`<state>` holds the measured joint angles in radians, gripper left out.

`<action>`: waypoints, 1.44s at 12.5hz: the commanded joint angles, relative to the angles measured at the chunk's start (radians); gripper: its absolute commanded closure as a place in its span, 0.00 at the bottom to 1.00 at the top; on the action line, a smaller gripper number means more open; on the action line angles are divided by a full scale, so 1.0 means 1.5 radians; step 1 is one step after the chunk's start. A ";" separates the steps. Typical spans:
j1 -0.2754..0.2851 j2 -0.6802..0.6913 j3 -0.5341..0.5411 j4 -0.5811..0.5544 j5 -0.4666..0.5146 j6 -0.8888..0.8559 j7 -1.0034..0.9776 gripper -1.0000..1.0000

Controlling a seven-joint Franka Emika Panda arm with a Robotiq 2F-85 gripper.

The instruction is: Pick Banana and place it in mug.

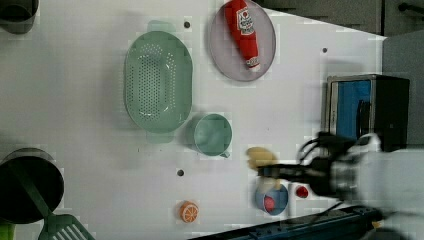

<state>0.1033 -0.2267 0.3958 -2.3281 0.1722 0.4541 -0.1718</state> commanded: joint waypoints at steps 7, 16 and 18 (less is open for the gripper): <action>-0.015 0.183 0.007 -0.030 -0.018 0.267 0.184 0.73; -0.017 0.210 -0.016 -0.031 -0.075 0.304 0.250 0.00; -0.022 0.184 -0.037 -0.006 -0.065 0.294 0.252 0.00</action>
<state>0.0640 0.0800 0.3484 -2.3770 0.0952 0.8721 0.1626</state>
